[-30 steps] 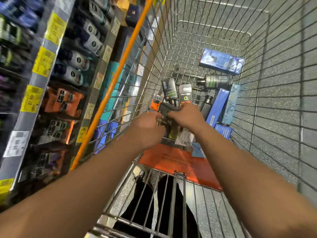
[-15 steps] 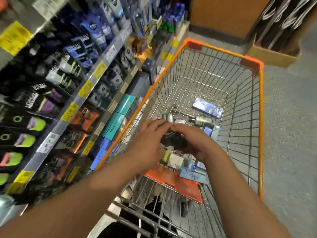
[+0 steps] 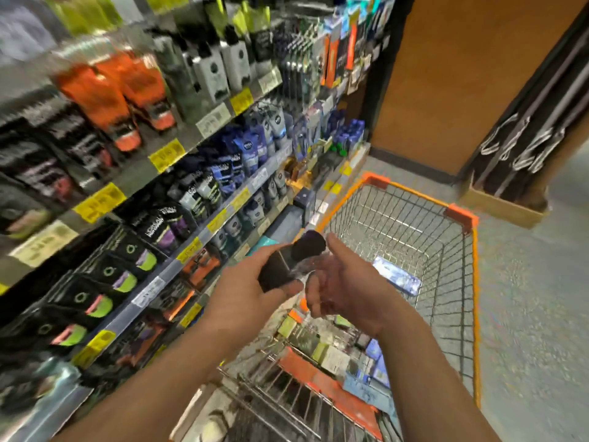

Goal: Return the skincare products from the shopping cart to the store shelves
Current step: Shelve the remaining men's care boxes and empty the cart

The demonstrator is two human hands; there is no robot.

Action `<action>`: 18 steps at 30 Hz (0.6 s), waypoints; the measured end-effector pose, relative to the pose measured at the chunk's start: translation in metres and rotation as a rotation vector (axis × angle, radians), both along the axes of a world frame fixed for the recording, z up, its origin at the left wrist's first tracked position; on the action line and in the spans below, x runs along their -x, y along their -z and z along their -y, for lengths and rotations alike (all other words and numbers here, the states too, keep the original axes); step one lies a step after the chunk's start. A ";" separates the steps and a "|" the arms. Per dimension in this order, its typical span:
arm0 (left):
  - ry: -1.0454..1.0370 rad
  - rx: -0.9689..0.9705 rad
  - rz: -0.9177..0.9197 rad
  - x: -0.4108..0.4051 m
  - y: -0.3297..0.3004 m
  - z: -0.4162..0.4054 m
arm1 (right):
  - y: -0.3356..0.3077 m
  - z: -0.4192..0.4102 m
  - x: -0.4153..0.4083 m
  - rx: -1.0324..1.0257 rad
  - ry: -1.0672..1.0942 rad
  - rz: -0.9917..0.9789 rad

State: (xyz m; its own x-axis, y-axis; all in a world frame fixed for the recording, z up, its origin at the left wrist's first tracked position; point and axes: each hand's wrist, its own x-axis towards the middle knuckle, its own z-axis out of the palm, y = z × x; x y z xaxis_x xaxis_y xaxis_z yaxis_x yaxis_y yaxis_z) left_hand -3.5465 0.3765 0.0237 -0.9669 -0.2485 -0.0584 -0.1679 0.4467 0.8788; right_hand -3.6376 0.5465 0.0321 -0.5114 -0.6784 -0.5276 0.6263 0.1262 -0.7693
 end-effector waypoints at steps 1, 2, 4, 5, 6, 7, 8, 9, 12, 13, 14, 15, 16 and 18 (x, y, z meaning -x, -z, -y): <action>-0.029 -0.054 0.004 -0.003 -0.008 0.006 | -0.005 0.008 -0.002 -0.004 0.011 -0.031; -0.060 -0.089 0.001 -0.007 -0.016 0.012 | -0.011 0.017 -0.004 -0.011 0.025 -0.067; -0.125 -0.149 -0.022 -0.014 -0.034 0.027 | -0.024 0.037 -0.009 -0.024 0.054 -0.138; -0.154 -0.188 -0.042 -0.018 -0.043 0.034 | -0.031 0.047 -0.013 -0.021 0.066 -0.164; -0.175 -0.210 -0.061 -0.022 -0.053 0.042 | -0.039 0.056 -0.017 -0.012 0.078 -0.183; -0.189 -0.215 -0.075 -0.026 -0.062 0.049 | -0.045 0.066 -0.020 0.006 0.085 -0.199; -0.203 -0.212 -0.081 -0.030 -0.071 0.058 | -0.051 0.075 -0.023 0.025 0.086 -0.215; -0.215 -0.217 -0.081 -0.033 -0.078 0.064 | -0.055 0.081 -0.026 0.038 0.088 -0.236; -0.250 -0.257 -0.082 -0.049 -0.103 0.091 | -0.070 0.107 -0.034 0.063 0.067 -0.291; -0.254 -0.270 -0.088 -0.054 -0.109 0.100 | -0.075 0.116 -0.036 0.065 0.061 -0.303; -0.260 -0.289 -0.102 -0.058 -0.116 0.107 | -0.080 0.124 -0.038 0.067 0.055 -0.316; -0.273 -0.307 -0.124 -0.063 -0.122 0.114 | -0.084 0.133 -0.040 0.070 0.044 -0.336; -0.293 -0.327 -0.145 -0.068 -0.127 0.121 | -0.090 0.143 -0.042 0.076 0.026 -0.356; -0.335 -0.366 -0.187 -0.077 -0.136 0.136 | -0.101 0.162 -0.047 0.096 -0.016 -0.389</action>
